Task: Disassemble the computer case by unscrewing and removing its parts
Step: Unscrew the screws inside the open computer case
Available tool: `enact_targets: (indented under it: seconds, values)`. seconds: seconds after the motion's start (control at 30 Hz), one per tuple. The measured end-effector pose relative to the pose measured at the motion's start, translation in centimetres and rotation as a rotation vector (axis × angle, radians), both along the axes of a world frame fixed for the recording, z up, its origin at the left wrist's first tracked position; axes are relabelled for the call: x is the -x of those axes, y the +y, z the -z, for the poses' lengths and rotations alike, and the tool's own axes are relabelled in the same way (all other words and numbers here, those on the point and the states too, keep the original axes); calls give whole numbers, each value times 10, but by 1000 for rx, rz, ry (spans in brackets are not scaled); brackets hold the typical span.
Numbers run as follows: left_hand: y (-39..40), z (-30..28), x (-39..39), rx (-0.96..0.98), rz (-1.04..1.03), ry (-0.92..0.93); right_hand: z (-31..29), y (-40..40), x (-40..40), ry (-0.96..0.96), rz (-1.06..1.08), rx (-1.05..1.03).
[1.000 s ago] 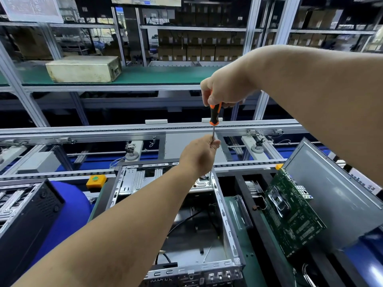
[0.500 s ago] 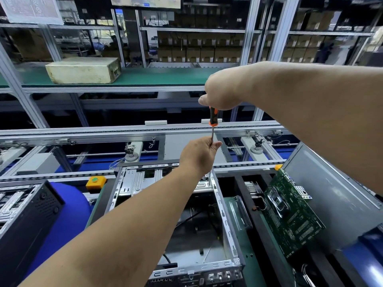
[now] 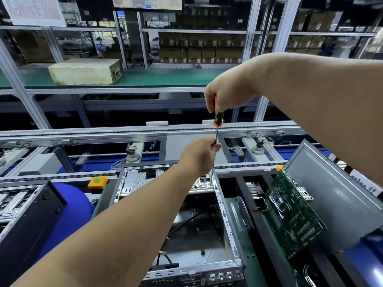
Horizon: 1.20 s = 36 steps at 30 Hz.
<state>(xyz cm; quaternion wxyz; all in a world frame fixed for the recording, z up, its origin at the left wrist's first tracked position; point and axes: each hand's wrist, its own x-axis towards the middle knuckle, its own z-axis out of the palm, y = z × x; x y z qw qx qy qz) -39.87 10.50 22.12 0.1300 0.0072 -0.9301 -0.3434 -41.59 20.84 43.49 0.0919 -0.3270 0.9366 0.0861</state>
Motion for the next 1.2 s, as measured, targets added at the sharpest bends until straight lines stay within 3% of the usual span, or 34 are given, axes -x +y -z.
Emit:
enact_targets:
  seconds: [0.23,0.4,0.7,1.0,1.2]
  values:
    - [4,4,2,20,-55,74,23,-3,4,359,-33,23]
    - [4,6,4,21,-91,109,27,-5,5,454,-20,19]
    - [4,8,4,13,-91,117,24,-2,8,341,-45,84]
    - [1,11,4,-17,-111,101,17,-2,5,110,-94,115]
    - [2,13,4,-25,-131,66,26,-1,1,126,-94,209]
